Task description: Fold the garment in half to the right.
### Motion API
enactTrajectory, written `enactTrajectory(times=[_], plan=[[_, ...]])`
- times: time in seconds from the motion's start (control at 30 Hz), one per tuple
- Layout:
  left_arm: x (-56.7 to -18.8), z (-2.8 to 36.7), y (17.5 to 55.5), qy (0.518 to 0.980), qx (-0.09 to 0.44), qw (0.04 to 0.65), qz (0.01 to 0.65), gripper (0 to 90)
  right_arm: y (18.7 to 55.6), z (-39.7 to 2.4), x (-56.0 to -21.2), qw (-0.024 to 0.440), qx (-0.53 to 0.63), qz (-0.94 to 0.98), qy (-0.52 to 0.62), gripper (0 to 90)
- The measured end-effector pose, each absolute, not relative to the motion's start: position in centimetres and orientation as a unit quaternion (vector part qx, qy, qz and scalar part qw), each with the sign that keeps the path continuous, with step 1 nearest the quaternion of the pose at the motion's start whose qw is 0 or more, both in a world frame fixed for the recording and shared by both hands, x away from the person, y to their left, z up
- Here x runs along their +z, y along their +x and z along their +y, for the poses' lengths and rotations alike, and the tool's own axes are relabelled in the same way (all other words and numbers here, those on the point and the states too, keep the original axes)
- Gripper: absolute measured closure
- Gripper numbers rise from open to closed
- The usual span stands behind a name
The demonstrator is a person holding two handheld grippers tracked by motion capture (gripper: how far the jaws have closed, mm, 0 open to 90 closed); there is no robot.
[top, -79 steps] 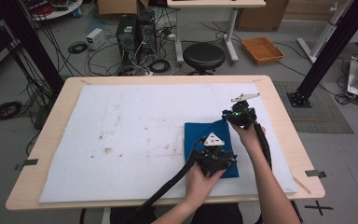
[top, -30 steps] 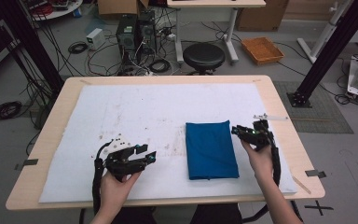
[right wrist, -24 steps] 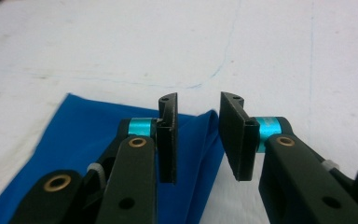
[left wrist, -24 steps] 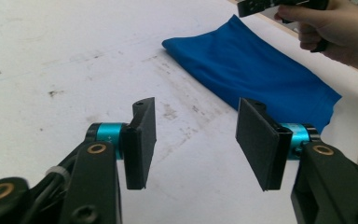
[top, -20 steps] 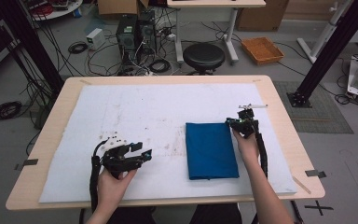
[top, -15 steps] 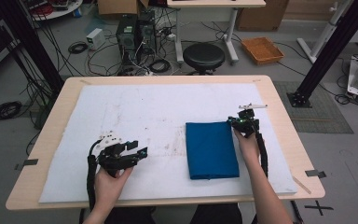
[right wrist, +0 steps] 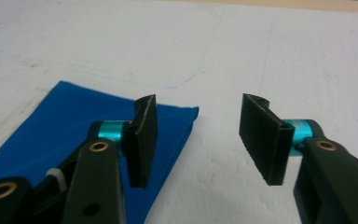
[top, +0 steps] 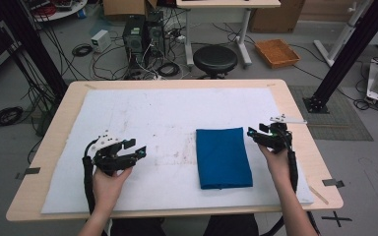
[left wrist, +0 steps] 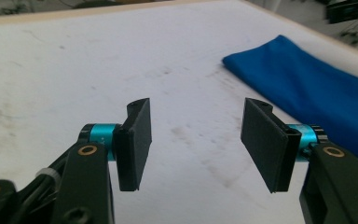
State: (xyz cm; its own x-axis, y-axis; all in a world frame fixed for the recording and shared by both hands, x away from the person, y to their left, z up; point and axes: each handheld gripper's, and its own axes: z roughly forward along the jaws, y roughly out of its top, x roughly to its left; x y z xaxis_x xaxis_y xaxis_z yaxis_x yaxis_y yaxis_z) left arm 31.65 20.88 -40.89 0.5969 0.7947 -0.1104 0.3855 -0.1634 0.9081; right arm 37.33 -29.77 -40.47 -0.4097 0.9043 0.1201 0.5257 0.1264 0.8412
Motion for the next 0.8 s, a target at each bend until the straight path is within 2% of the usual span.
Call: enactTrajectory(times=[0.1, 0.23, 0.43, 0.8], plan=[[-40.6, 21.1, 32.4, 0.744, 0.231, 0.486, 0.397, 40.3, 35.6, -30.6, -40.3, 0.221, 0.445, 0.717, 0.488, 39.7], [-40.6, 21.8, 32.7, 0.739, 0.235, 0.486, 0.402, 40.1, 34.5, -31.9, -40.5, 0.209, 0.453, 0.715, 0.490, 37.0], [-40.9, 22.8, 32.5, 0.731, 0.241, 0.495, 0.403, 40.0, 34.0, -33.1, -40.4, 0.207, 0.457, 0.711, 0.493, 35.3], [-40.9, 23.1, 31.9, 0.726, 0.238, 0.509, 0.396, 38.3, 34.2, -32.7, -40.2, 0.204, 0.459, 0.720, 0.479, 32.5]])
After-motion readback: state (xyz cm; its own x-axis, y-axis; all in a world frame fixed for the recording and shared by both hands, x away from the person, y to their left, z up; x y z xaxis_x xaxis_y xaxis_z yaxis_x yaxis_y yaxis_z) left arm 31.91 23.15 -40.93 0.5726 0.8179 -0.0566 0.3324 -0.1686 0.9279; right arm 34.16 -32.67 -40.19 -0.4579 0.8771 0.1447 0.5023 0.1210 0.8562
